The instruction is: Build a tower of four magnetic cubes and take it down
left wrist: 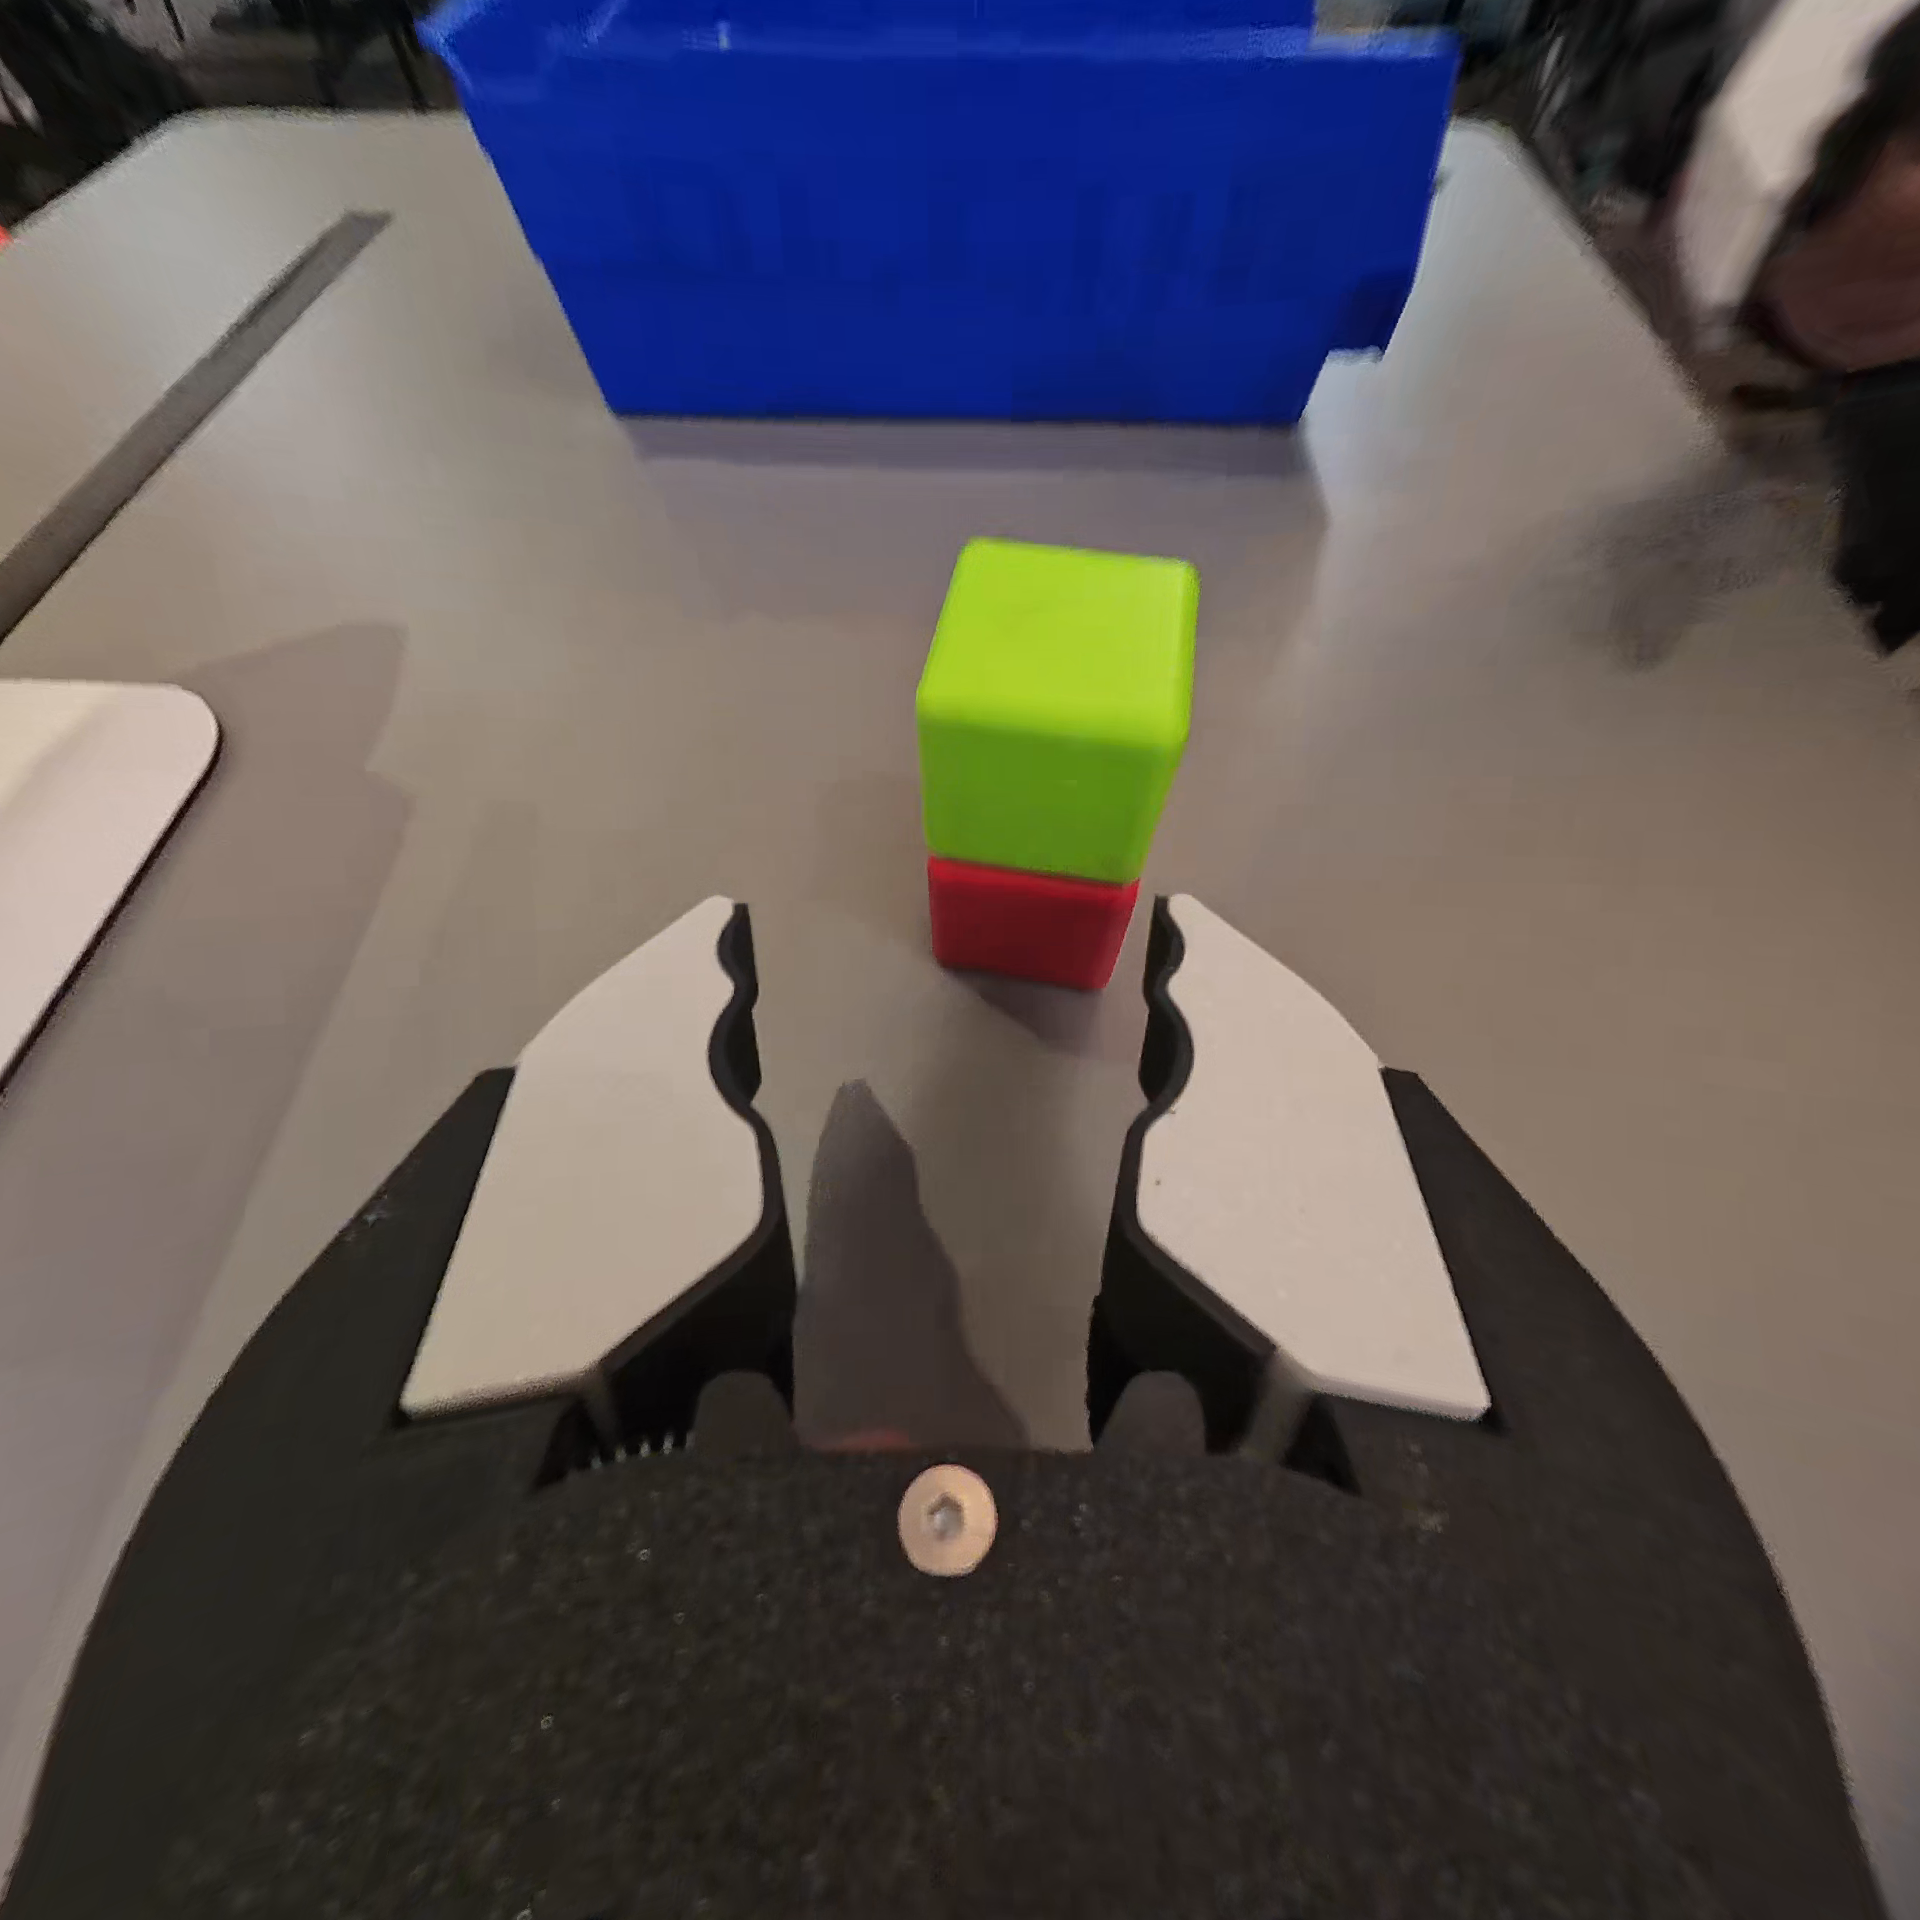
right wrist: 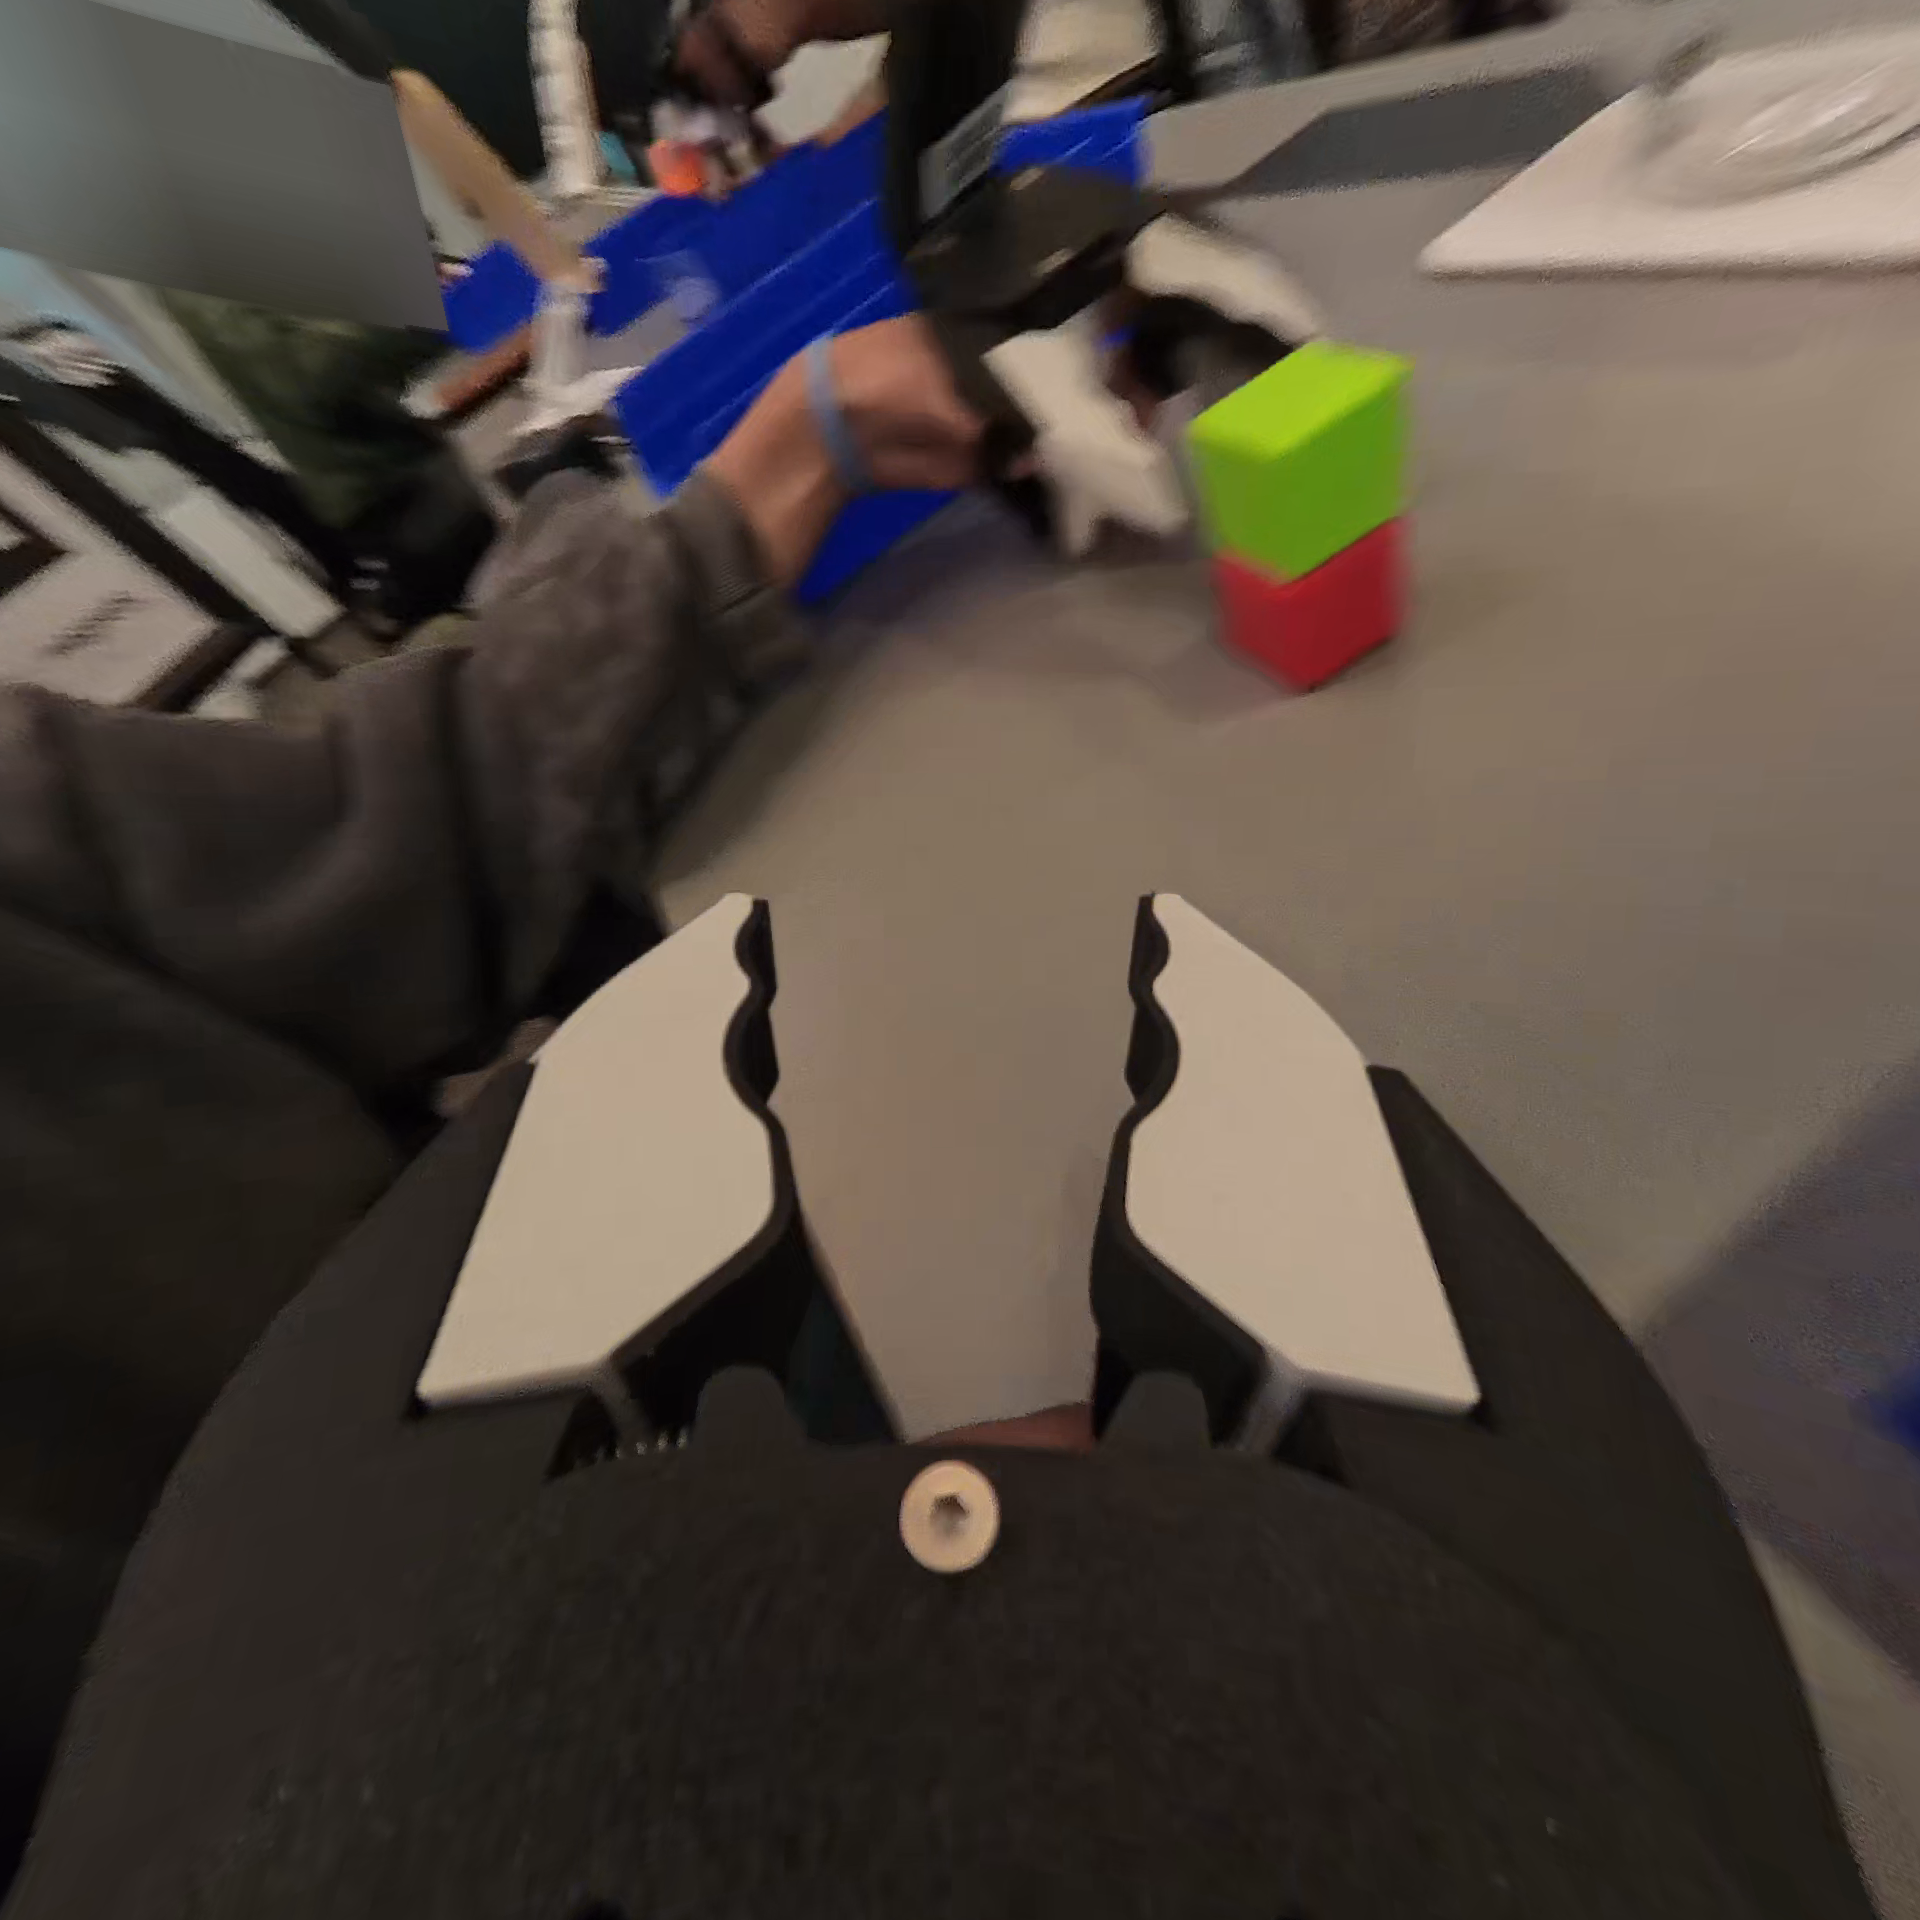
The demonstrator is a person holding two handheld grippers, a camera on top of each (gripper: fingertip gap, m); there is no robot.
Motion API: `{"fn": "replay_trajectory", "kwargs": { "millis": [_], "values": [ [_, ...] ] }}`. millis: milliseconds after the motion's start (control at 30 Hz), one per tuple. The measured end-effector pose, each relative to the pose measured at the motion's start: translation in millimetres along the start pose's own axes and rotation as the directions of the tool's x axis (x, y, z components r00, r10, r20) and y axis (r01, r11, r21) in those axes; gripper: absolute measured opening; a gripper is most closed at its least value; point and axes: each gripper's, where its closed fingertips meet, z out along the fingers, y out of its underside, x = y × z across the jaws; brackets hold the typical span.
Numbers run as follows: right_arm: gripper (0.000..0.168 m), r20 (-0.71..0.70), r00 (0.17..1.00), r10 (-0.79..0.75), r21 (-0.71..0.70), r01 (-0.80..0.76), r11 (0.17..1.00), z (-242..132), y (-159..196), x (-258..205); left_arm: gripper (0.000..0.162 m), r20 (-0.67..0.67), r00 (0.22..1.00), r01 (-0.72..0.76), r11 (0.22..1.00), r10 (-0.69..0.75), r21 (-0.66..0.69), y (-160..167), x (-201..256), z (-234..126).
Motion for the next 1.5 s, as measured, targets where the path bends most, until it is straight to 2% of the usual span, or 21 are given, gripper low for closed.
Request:
{"fn": "replay_trajectory", "kwargs": {
  "millis": [100, 167, 267, 533, 633, 733, 867, 1000, 1167, 1267, 1500],
  "values": [
    [0.065, 0.161, 0.985, 0.057, 0.025, -0.062, 0.998, 14, 24, -42, 0.071, 0.009, 0.999, -0.037, 0.996, 0.037, -0.08, 11, 1, 6],
    [0.065, 0.212, 0.974, 0.081, 0.002, -0.084, 0.996, 19, 36, -58, 0.071, 0.01, 0.997, -0.07, 0.993, 0.071, -0.097, 12, 3, 10],
    [0.065, 0.192, 0.98, 0.058, -0.05, -0.049, 0.998, 19, 52, -62, 0.07, -0.036, 0.995, -0.093, 0.981, 0.088, -0.17, 21, 12, 20],
    [0.062, 0.223, 0.969, 0.104, -0.021, -0.102, 0.995, 14, 47, -55, 0.067, -0.103, 0.994, -0.048, 0.964, 0.021, -0.262, 28, 18, 37],
    [0.062, 0.202, 0.975, 0.092, 0.023, -0.099, 0.995, 15, 37, -47, 0.049, -0.117, 0.993, -0.037, 0.954, 0.001, -0.299, 32, 17, 42],
    [0.062, 0.132, 0.99, 0.052, 0.096, -0.065, 0.993, 19, 18, -28, 0.049, -0.126, 0.992, -0.058, 0.953, 0.021, -0.296, 30, 18, 45],
    [0.062, -0.017, 0.997, -0.069, 0.19, 0.071, 0.979, 34, -18, 8, 0.049, -0.142, 0.989, -0.088, 0.952, 0.048, -0.292, 30, 21, 44],
    [0.064, -0.1, 0.971, -0.215, 0.12, 0.226, 0.967, 72, -34, 46, 0.049, -0.148, 0.988, -0.09, 0.952, 0.048, -0.293, 34, 25, 38],
    [0.067, -0.053, 0.955, -0.291, 0.081, 0.295, 0.952, 116, -58, 74, 0.049, -0.138, 0.99, -0.07, 0.952, 0.03, -0.297, 38, 26, 30],
    [0.067, 0.022, 0.941, -0.339, 0.002, 0.339, 0.941, 137, -59, 85, 0.049, -0.142, 0.99, -0.066, 0.952, 0.024, -0.297, 38, 26, 30],
    [0.058, 0.124, 0.933, -0.339, -0.047, 0.347, 0.937, 154, -61, 91, 0.049, -0.146, 0.989, -0.062, 0.953, 0.019, -0.298, 38, 26, 30]
  ]
}}
